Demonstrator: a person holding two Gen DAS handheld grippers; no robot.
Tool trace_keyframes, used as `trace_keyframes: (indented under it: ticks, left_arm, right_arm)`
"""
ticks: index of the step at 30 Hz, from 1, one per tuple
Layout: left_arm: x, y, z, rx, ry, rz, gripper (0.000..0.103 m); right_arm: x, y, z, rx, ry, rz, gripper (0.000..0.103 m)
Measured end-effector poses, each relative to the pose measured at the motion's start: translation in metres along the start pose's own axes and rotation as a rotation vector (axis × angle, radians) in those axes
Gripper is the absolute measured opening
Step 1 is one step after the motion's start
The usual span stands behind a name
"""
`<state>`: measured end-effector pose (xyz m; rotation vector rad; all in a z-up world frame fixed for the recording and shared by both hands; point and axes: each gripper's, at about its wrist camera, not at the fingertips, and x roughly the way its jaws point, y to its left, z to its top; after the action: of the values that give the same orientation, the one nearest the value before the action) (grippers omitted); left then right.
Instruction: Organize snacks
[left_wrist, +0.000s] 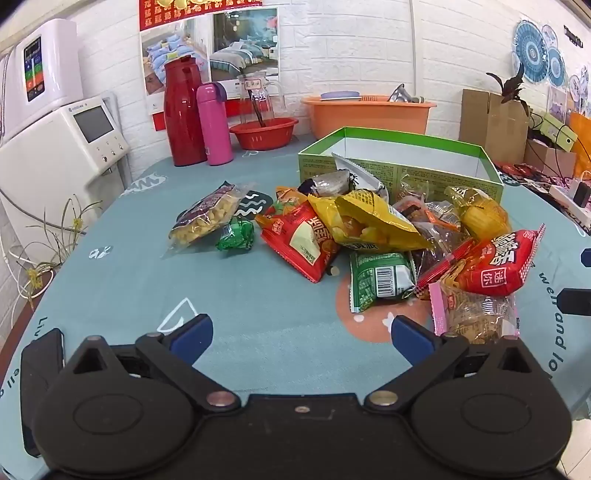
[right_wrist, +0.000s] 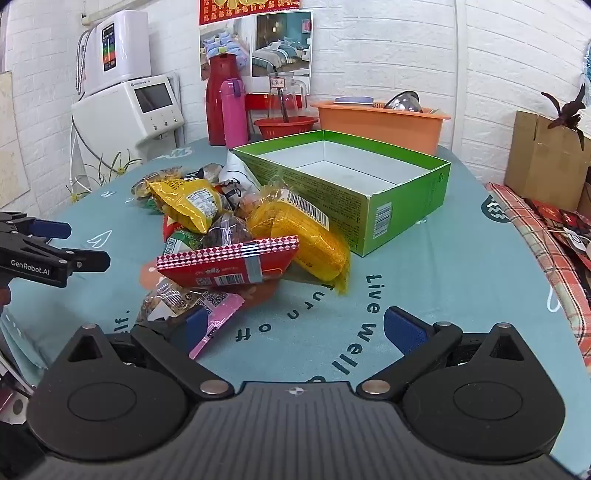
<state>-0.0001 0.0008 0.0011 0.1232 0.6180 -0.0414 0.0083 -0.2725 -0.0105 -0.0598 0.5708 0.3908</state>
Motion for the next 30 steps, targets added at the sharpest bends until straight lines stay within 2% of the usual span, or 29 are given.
trace_keyframes:
  ticks: [9,30]
  left_arm:
    - [-0.0014,0.0001,-0.0008,-0.008,0.006,-0.007,0.103]
    - [0.0016,-0.0019,-0.0002,0.004,0.011,-0.018,0.103]
  right_arm:
    - [-0.0026,0.0048,-0.0017,0.012,-0.006,0.018,0.103]
    - [-0.0023,0.0006,-0.0004,0.047,-0.035,-0.012,0.103]
